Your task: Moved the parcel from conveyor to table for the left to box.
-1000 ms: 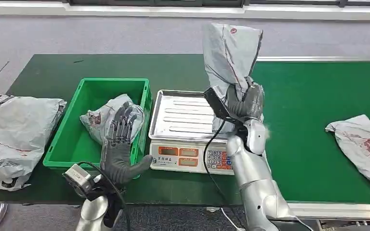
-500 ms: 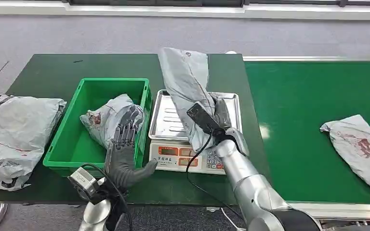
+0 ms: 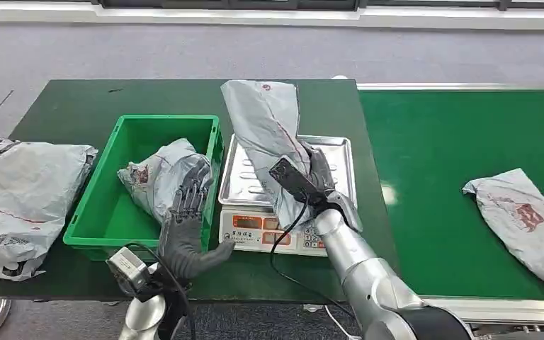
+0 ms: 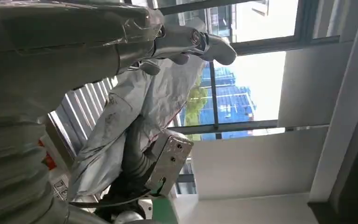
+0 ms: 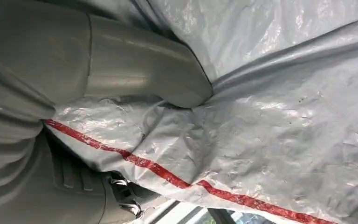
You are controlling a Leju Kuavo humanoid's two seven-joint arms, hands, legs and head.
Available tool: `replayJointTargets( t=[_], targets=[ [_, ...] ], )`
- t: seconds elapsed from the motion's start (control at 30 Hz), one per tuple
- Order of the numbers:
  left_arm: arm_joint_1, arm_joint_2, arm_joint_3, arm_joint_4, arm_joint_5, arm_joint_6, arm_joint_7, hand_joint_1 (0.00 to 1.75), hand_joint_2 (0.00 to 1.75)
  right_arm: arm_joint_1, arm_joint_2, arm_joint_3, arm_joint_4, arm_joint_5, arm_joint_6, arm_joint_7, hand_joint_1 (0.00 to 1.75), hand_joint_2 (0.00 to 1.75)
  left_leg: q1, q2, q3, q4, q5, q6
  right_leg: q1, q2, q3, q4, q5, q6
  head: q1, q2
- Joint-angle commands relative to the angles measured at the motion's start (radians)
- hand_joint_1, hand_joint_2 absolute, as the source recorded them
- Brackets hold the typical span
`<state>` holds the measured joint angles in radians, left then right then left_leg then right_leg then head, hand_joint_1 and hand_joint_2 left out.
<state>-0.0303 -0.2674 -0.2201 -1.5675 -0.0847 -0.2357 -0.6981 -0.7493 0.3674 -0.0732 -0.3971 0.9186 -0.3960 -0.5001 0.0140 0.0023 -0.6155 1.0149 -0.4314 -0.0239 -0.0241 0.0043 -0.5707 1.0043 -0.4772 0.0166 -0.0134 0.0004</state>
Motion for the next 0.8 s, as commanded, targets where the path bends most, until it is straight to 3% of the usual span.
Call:
replayJointTargets(
  t=[0.03, 0.1, 0.33, 0.4, 0.47, 0.8],
  targets=[
    [0.043, 0.014, -0.070, 0.031, -0.010, 0.032, 0.000, 0.00, 1.75, -0.024, -0.024, 0.035, 0.071, 0.025, -0.073, 0.043, 0.00, 1.75, 0.000, 0.000, 0.004, -0.002, -0.001, 0.001, 0.000, -0.001, 0.004, -0.003, 0.000, -0.001, 0.000, 0.000],
    [0.047, 0.011, -0.064, 0.041, -0.010, 0.026, 0.000, 0.00, 1.75, -0.015, -0.030, 0.031, 0.067, 0.039, -0.142, 0.056, 0.00, 1.75, 0.000, -0.001, 0.004, -0.003, 0.000, 0.001, 0.000, -0.001, 0.005, -0.003, 0.000, -0.002, 0.000, 0.000],
    [0.059, 0.022, -0.073, 0.041, -0.011, 0.033, 0.000, 0.00, 1.75, 0.000, -0.034, 0.018, 0.040, 0.048, -0.217, 0.025, 0.00, 1.75, 0.000, -0.001, 0.002, -0.001, 0.000, 0.001, 0.000, -0.001, 0.002, -0.002, 0.000, -0.001, 0.000, 0.000],
    [0.063, 0.020, -0.077, 0.039, -0.013, 0.044, 0.000, 0.00, 1.75, 0.006, -0.037, 0.043, 0.024, 0.103, -0.302, 0.055, 0.00, 1.75, 0.000, -0.001, 0.004, -0.002, 0.000, 0.001, 0.000, -0.001, 0.004, -0.003, 0.000, -0.002, 0.000, 0.000],
    [0.063, 0.024, -0.082, 0.040, -0.011, 0.053, 0.000, 0.00, 1.75, 0.055, -0.031, 0.013, -0.107, 0.208, -0.302, 0.098, 0.00, 1.75, 0.000, -0.001, 0.003, -0.002, 0.000, 0.001, 0.000, -0.002, 0.003, -0.003, 0.000, -0.002, 0.000, 0.000],
    [0.058, 0.023, -0.082, 0.043, -0.008, 0.061, 0.000, 0.00, 1.75, 0.095, -0.018, -0.032, -0.219, 0.256, -0.302, 0.076, 0.00, 1.75, 0.000, -0.001, 0.002, -0.001, 0.000, 0.001, 0.000, -0.002, 0.001, -0.001, 0.000, -0.001, 0.000, 0.000]
  ],
)
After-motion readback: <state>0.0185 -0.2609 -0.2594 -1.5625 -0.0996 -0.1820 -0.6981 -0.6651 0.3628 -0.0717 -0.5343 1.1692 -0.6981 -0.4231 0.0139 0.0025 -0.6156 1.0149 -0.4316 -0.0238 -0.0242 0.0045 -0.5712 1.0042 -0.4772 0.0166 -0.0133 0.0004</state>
